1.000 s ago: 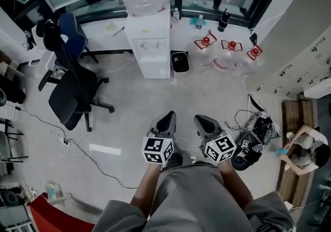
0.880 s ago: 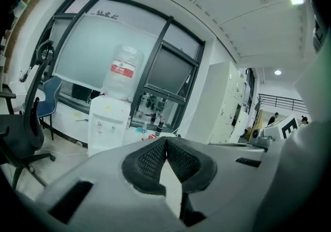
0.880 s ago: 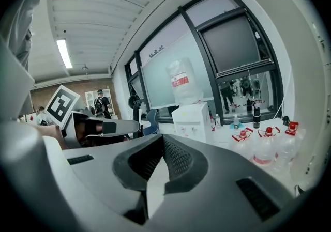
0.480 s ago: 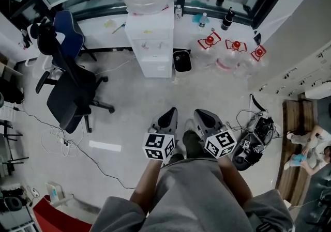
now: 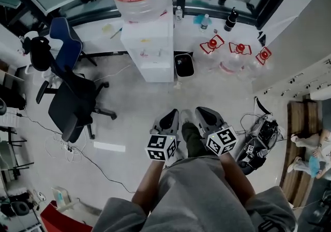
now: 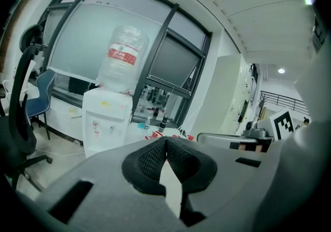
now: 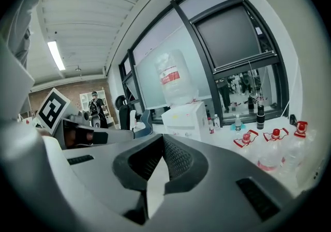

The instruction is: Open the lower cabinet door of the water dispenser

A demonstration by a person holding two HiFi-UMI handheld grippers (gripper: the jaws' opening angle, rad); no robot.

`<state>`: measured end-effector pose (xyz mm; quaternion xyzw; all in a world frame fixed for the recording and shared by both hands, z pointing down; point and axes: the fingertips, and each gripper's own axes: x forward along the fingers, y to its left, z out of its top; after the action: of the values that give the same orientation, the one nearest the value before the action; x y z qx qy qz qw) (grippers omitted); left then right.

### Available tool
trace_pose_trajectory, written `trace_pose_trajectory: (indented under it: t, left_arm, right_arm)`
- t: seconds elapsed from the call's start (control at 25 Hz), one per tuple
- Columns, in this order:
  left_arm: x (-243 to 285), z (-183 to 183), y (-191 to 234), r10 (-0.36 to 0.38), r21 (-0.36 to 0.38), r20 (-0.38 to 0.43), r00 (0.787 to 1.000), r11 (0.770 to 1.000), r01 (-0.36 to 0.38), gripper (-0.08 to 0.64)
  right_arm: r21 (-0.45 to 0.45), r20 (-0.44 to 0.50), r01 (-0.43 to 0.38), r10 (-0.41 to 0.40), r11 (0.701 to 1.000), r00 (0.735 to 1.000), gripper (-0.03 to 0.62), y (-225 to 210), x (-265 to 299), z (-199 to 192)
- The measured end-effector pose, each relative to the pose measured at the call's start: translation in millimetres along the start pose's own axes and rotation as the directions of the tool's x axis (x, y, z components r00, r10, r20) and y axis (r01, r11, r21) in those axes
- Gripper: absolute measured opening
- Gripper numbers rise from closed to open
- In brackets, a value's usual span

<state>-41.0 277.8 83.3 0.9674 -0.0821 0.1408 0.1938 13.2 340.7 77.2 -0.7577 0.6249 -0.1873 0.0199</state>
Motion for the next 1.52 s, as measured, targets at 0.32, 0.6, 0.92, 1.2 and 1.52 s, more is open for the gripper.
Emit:
trace_pose_trajectory:
  t: [0.32, 0.6, 0.92, 1.2, 1.52]
  left_arm:
    - [69.1, 9.7, 27.2, 0.015, -0.018, -0.049, 0.999, 1.000, -0.016, 0.011]
    - [126.6, 14.5, 54.4, 0.063, -0.049, -0.102, 0.993, 0.996, -0.068, 0.011]
    - [190.9, 16.5, 70.6, 0.085, -0.069, -0.177, 0.980, 0.993, -0.098, 0.011]
    - [233.8, -0.8, 94.3, 0.126, -0.086, -0.230, 0.965, 0.985, -0.149, 0.011]
    - [259.2, -33.7, 147.2, 0.176, -0.082, -0.294, 0.940, 0.975, -0.208, 0.011]
  right_arm:
    - [0.027, -0.021, -0.005, 0.006, 1.000, 1.000, 0.011, -56.0, 51.6, 9.9]
    - [0.080, -0.048, -0.013, 0.016, 0.997, 0.999, 0.011, -110.0, 92.6, 8.2]
    - [0.126, -0.098, -0.021, 0.033, 0.992, 0.995, 0.011, -166.1, 133.3, -0.3]
    - [0.092, -0.162, -0.048, 0.062, 0.995, 0.985, 0.011, -195.7, 167.7, -29.7]
    - [0.097, -0.184, -0.049, 0.066, 0.994, 0.981, 0.011, -208.7, 209.4, -62.9]
